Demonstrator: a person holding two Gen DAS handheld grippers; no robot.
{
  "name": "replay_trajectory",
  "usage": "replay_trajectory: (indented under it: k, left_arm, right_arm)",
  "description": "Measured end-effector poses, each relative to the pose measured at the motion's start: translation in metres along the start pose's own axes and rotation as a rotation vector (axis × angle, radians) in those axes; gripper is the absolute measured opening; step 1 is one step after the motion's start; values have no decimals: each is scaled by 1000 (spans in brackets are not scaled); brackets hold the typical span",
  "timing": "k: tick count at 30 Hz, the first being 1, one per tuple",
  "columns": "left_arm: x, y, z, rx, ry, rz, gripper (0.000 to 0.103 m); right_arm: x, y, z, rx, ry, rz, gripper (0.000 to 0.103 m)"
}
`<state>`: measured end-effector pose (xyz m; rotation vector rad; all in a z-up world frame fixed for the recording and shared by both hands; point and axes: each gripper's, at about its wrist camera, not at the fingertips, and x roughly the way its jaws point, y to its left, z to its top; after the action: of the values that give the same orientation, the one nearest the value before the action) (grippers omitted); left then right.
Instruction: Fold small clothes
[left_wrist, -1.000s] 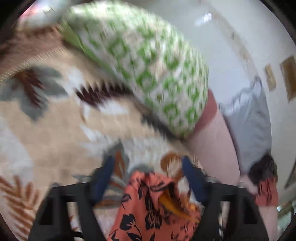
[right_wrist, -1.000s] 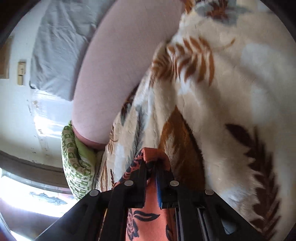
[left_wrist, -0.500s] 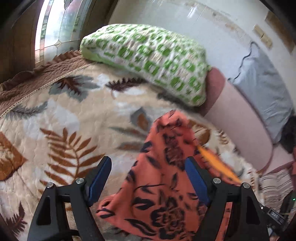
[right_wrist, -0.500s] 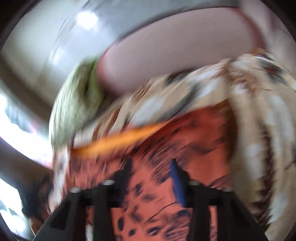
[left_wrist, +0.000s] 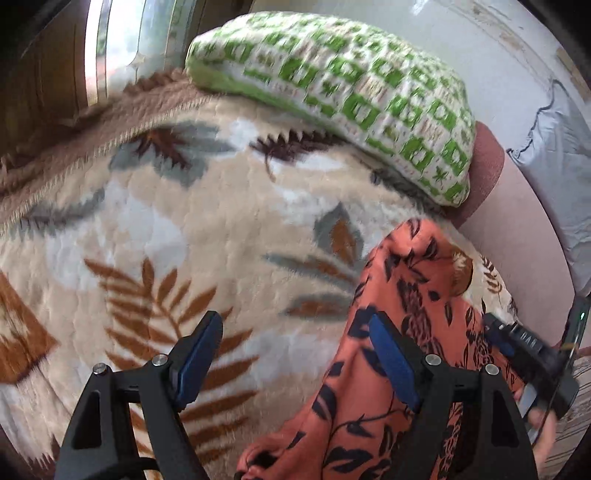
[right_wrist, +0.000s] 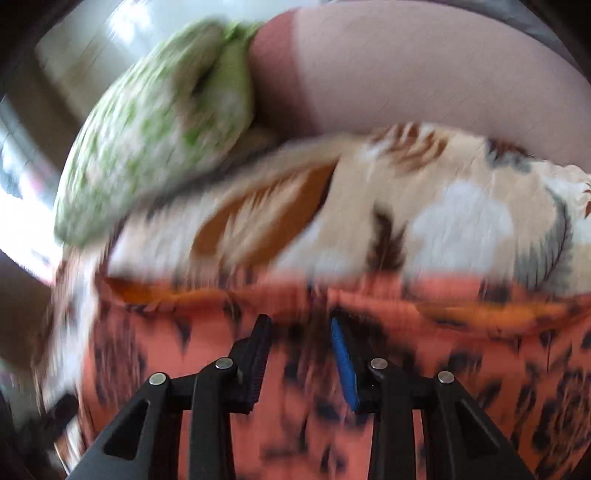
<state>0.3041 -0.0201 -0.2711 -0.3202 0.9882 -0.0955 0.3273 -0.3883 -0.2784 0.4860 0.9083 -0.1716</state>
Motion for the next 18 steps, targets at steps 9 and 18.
replay_trajectory:
  k: [9,18]
  left_arm:
    - [-6,-43,-13,209,-12,26,82]
    - [9,-36,-41,224,85,100,82]
  right_arm:
    - [-80,-40,-33,-10,9,15,38]
    - [-167,-113,-133,-9,12,-95,38]
